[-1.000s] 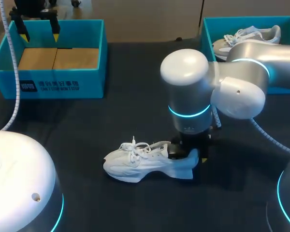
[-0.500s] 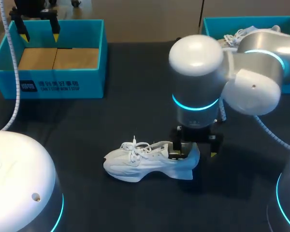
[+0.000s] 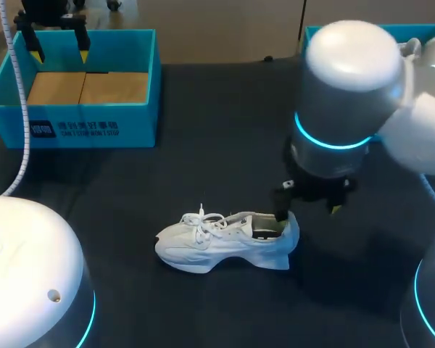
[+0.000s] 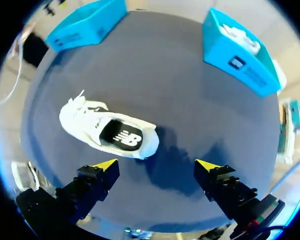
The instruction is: Take the shoe out of the shoebox, open the shoe tongue, remove and reinsert the insole, then place the shoe into the shoebox
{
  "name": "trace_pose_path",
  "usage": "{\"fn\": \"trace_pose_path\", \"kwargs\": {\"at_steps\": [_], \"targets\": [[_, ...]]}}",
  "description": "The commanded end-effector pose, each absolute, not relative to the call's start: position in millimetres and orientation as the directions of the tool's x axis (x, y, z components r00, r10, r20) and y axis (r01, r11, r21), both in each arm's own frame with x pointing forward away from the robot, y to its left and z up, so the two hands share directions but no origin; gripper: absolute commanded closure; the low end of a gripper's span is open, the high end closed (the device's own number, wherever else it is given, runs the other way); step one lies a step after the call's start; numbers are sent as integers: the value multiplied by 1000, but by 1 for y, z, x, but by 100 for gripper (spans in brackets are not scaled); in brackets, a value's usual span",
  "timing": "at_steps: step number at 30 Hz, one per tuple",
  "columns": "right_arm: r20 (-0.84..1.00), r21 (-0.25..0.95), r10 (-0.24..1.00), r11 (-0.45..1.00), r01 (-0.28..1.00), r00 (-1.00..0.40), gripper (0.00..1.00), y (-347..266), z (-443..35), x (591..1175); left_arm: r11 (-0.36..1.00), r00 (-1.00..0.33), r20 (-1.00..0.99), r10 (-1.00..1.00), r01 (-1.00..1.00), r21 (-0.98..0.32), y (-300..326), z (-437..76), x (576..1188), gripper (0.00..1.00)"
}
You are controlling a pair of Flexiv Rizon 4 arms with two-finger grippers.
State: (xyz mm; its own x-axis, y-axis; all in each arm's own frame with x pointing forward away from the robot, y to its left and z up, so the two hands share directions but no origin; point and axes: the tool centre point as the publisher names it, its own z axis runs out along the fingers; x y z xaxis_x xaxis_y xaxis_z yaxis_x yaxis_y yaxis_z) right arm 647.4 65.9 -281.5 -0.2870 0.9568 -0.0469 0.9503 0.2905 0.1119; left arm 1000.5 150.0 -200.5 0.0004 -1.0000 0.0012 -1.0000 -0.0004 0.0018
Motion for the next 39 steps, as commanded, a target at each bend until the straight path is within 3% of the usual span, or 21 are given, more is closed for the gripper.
{"fn": "trace_pose_path", "kwargs": {"at_steps": [1,3,17,22,31,34,39], "targets": [[143,157,880,431,888,-452,0,47,-285,647,0,0,1,-1000,-1000,1,150,-200,1001,0],[176,156,846,481,863,-503,0,41,-288,651,0,0,1,-1000,-1000,1,150,-200,1001,0],[176,156,846,481,863,-503,0,41,-288,651,0,0,1,-1000,-1000,1,150,-200,1001,0],[304,392,714,510,766,-631,0,43,-290,652,0,0,1,-1000,-1000,1,150,-200,1001,0],[248,678,495,525,514,-833,0,22,-287,655,0,0,1,-1000,-1000,1,150,-200,1001,0],[191,728,455,529,436,-870,0,14,-288,654,0,0,1,-1000,-1000,1,150,-200,1001,0],[197,725,413,549,416,-889,0,13,-293,656,0,0,1,-1000,-1000,1,150,-200,1001,0]]}}
